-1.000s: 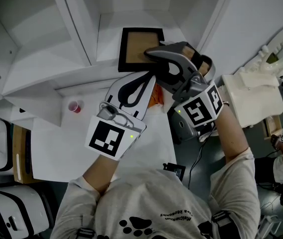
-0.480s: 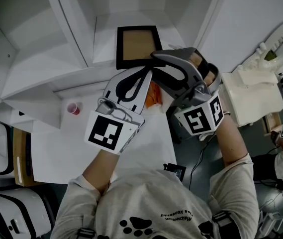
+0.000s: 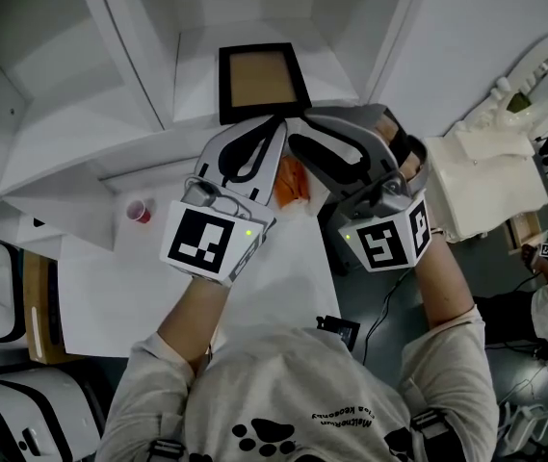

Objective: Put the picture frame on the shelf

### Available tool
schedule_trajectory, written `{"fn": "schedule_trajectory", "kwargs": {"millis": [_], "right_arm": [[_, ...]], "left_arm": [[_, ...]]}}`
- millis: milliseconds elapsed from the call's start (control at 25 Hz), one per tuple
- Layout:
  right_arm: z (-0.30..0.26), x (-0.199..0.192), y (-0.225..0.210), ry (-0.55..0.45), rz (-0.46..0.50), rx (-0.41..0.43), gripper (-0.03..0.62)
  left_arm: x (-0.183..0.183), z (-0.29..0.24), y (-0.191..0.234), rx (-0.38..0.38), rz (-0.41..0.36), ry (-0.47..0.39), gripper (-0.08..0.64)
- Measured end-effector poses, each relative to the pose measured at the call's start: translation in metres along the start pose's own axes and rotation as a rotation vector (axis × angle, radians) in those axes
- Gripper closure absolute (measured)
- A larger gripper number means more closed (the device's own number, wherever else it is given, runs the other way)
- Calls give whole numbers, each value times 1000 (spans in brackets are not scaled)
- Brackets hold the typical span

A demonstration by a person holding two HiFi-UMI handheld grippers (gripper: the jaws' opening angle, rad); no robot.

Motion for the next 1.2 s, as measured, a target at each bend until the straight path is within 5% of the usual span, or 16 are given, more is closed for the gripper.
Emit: {"fn": "schedule_trajectory", "kwargs": {"millis": [560, 1000, 1200], "right_arm": [[15, 15, 5, -5, -119, -75, 516], [24, 18, 13, 25, -378, -136, 546], [32, 18, 21, 40, -577, -189, 552]], "left_arm": [[-3, -12, 9, 17, -16, 25, 540], [-9, -17, 14, 20, -6, 49, 540], [-7, -16, 9, 19, -15, 47, 540]]}}
Point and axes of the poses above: the fingertips, and each gripper's own axes: z backward along the fingers, y to its left, x out of its top, the point moved 10 cm from there along z, backward along the fingers, and after that the axes turned 10 degrees about -z, right-handed, at the moved point
